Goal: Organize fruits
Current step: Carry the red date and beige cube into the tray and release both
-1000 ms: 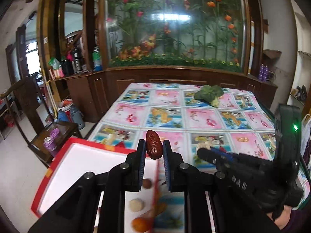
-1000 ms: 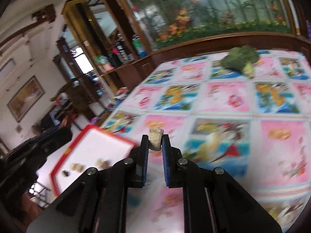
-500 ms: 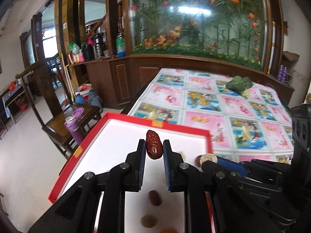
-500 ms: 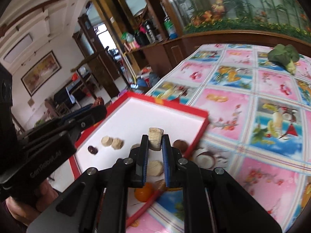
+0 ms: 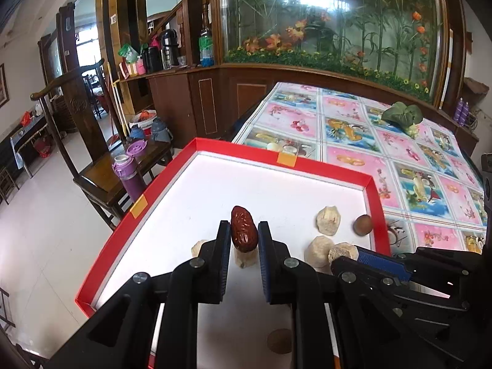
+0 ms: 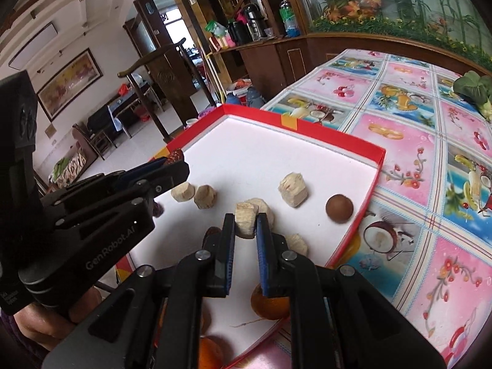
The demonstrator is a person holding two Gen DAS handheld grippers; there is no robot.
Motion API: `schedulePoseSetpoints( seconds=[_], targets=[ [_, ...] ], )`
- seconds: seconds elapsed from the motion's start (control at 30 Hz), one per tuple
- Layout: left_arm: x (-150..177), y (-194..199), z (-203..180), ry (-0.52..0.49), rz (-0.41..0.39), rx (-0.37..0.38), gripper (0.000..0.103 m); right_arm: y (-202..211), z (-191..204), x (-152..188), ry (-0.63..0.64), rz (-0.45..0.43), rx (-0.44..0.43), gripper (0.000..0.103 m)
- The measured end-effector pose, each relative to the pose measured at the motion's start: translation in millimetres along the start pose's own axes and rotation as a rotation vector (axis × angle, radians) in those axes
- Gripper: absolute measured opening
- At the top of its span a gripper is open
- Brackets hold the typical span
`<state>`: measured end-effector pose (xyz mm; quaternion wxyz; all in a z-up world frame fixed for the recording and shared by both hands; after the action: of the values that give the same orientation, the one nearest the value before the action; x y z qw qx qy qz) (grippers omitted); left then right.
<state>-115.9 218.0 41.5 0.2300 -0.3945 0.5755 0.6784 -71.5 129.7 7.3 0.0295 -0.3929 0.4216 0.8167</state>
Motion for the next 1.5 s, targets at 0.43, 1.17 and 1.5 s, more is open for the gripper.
schedulePoseSetpoints(
  seconds=[0.43, 1.17, 1.5],
  targets=[
    [18.5, -16.4, 2.2, 0.017, 0.08, -0.023, 0.017, -15.6, -2.0, 11.3, 0.015, 0.059, 0.055, 0.016],
    [0.6, 71.4, -7.9, 0.105, -0.074, -0.053, 0.081, 62.9, -21.2, 8.0, -0.077, -0.165, 0.086, 0.062],
    [11.1, 132.9, -25.0, -0.004, -0.208, -0.131, 0.1, 135.6, 3.3, 18.3, -0.049, -0.313, 0.148, 0.083]
  ],
)
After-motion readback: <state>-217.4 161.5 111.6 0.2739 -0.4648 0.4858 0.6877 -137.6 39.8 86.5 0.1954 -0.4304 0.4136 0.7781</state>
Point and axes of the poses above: each gripper's, at about its wrist camera, not at the fingertips, and y roughly against the way its jaws point, z to its left, x to its underside, the point moved 3 cm from there along -y, roughly the way its jaws point, and after that the axes turned 5 degrees about -z, right-handed, at the moved point
